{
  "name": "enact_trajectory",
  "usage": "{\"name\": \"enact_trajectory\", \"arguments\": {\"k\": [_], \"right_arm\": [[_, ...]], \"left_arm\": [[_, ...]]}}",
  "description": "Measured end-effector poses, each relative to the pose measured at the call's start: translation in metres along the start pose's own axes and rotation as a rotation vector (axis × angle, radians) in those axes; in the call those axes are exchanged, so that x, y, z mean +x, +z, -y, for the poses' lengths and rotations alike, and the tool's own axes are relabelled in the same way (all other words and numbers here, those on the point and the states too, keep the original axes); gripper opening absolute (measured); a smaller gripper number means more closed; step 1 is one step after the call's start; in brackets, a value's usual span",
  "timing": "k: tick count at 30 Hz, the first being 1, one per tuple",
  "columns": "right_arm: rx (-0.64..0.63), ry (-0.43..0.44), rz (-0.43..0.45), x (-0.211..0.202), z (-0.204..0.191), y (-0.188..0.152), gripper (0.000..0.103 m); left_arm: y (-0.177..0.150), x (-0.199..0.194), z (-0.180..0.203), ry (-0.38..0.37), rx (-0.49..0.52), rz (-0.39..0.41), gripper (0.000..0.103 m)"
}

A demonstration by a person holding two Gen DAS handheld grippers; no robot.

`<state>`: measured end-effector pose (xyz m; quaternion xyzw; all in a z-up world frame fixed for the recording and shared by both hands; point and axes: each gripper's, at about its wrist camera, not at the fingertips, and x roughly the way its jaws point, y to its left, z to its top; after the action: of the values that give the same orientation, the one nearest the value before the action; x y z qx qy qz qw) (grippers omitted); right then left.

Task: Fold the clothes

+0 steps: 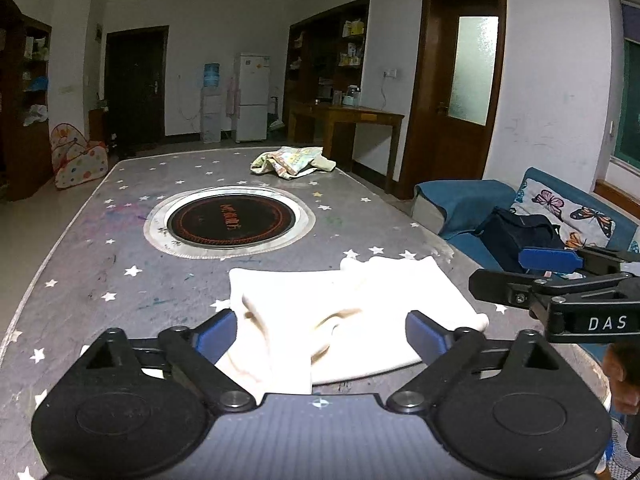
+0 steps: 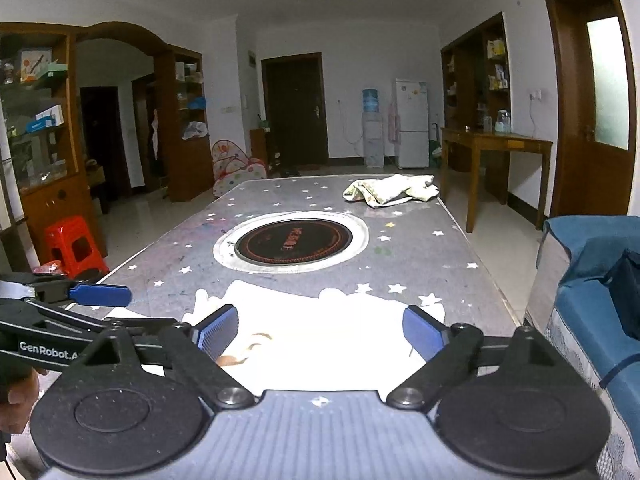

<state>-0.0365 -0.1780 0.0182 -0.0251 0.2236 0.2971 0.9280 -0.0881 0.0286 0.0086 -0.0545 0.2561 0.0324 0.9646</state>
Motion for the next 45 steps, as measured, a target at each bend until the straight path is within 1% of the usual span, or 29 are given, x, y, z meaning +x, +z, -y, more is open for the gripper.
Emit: {"name": "enact_trajectory", "arguments": {"k": [3,8,12,19,45], "right_arm": [[0.012,-0.004,-0.002,-0.004,-0.004,-0.006,0.097],[0.037,-0.005,-0.011,-0.008,-0.004,-0.014,0.099],[0.043,-0.007,-0.017,-0.011,-0.006,-0.02,0.102],[0.058,-0.009,-0.031,-0.015,-0.011,-0.028,0.103],[0.069,-0.003,-0.065,-0.013,-0.018,-0.038,0.103]], "left_arm": [[-0.003,-0.004,-0.001,0.008,-0.008,0.001,0.103],[-0.007,-0.008,-0.001,0.018,-0.013,-0.011,0.103],[-0.012,-0.01,0.0,0.023,-0.016,-0.023,0.103],[-0.018,-0.013,0.001,0.037,-0.018,-0.035,0.103],[-0.033,-0.004,0.001,0.081,-0.018,-0.099,0.103]]}}
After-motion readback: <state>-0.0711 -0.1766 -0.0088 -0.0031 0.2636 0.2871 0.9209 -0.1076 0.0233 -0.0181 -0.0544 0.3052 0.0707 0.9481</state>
